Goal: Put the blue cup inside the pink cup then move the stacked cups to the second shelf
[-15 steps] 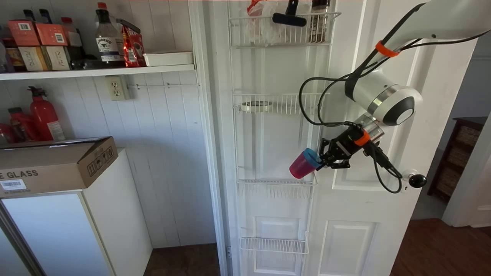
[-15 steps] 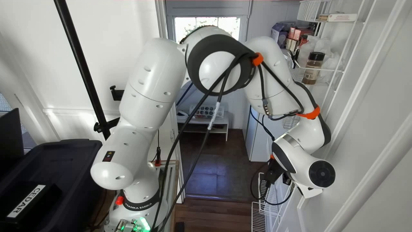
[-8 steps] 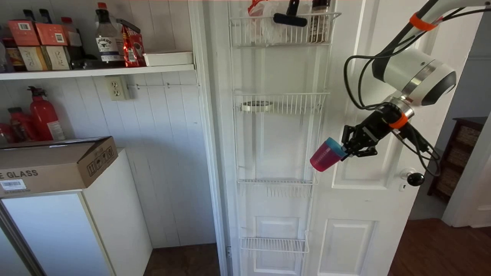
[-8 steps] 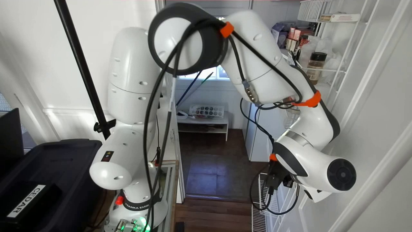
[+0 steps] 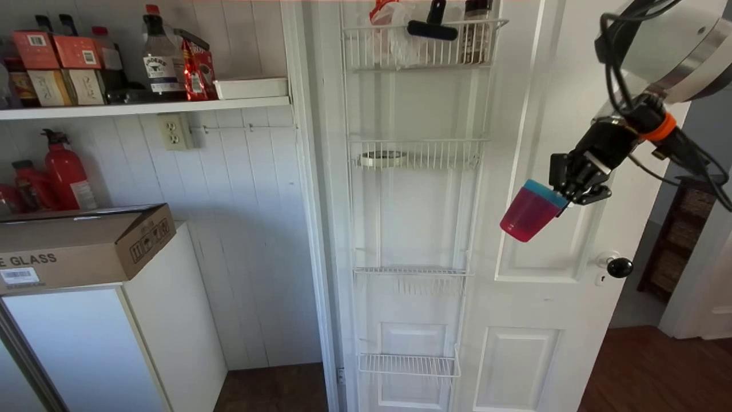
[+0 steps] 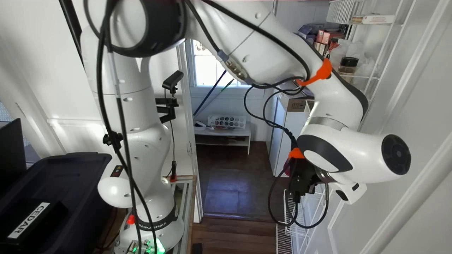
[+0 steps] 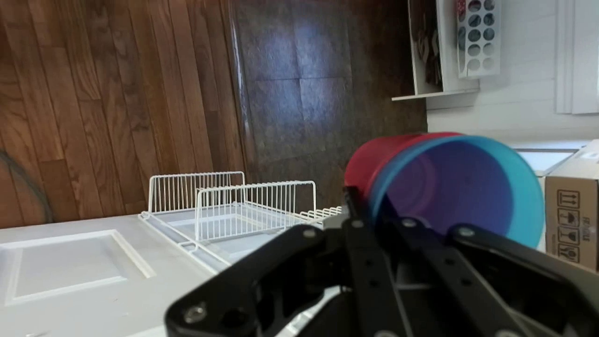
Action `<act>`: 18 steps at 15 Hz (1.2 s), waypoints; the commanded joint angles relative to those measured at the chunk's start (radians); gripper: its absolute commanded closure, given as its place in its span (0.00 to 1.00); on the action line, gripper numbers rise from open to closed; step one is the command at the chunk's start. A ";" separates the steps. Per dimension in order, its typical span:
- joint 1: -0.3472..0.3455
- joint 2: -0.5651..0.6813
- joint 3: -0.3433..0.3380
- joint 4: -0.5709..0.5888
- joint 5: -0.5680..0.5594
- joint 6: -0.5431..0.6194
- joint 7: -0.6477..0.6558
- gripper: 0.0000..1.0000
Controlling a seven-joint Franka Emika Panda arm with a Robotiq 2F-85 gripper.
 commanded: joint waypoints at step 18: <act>0.021 -0.224 -0.017 0.153 -0.082 -0.173 0.000 0.98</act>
